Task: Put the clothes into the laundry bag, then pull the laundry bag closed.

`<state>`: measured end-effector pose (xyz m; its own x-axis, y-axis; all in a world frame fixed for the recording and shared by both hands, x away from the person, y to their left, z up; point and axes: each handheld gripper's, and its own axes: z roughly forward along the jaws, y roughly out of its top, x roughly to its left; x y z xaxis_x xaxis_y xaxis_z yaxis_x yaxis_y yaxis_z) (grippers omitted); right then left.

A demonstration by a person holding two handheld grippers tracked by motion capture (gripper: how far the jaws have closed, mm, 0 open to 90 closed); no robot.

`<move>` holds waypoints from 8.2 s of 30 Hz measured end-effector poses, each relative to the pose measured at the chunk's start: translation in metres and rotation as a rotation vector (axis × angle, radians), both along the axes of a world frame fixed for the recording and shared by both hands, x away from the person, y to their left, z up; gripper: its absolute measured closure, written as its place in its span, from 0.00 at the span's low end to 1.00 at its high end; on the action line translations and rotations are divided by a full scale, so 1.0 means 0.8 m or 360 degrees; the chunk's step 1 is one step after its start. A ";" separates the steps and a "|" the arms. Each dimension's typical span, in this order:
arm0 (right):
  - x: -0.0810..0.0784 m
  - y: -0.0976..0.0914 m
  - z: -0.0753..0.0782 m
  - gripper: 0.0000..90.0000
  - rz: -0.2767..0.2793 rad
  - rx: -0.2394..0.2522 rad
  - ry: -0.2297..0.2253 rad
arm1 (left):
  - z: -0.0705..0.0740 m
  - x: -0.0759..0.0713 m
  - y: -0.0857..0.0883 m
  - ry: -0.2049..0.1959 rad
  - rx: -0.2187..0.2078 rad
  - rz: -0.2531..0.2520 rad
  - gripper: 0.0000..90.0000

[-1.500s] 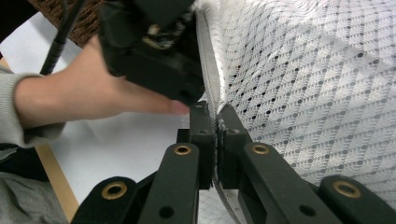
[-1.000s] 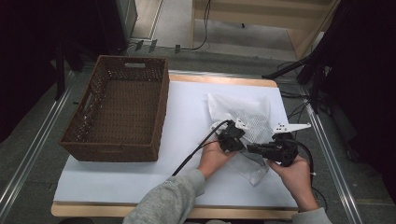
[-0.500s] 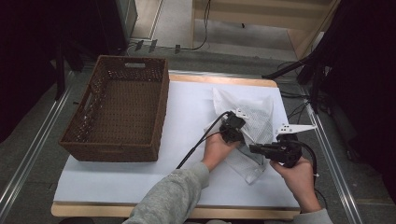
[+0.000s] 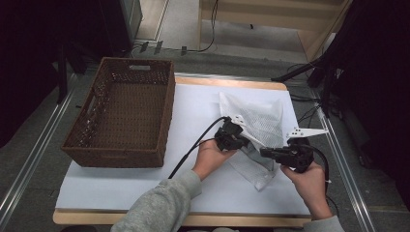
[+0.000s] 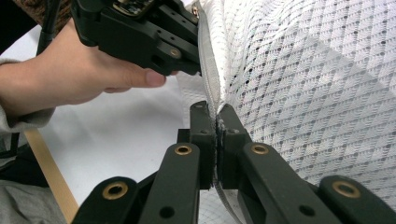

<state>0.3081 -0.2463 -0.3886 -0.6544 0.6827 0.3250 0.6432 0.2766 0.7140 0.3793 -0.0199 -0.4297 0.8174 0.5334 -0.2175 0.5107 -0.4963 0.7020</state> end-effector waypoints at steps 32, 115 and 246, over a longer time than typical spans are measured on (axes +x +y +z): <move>0.008 0.006 -0.008 0.98 -0.0001 -0.0032 0.0031 | -0.053 -0.020 0.011 0.0083 0.0106 0.0021 1.00; -0.024 0.025 -0.003 0.98 0.0169 -0.0055 0.0027 | 0.036 -0.089 0.052 0.0043 -0.0171 -0.0098 1.00; 0.000 0.175 -0.032 0.81 0.0472 -0.0179 -0.0038 | 0.025 -0.123 0.206 0.0176 -0.0084 0.0233 0.49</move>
<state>0.3084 -0.1065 -0.4139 -0.8368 0.4918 0.2407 0.5063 0.5275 0.6822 0.2810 0.1448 -0.4093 0.7015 0.6304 -0.3324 0.6502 -0.3751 0.6607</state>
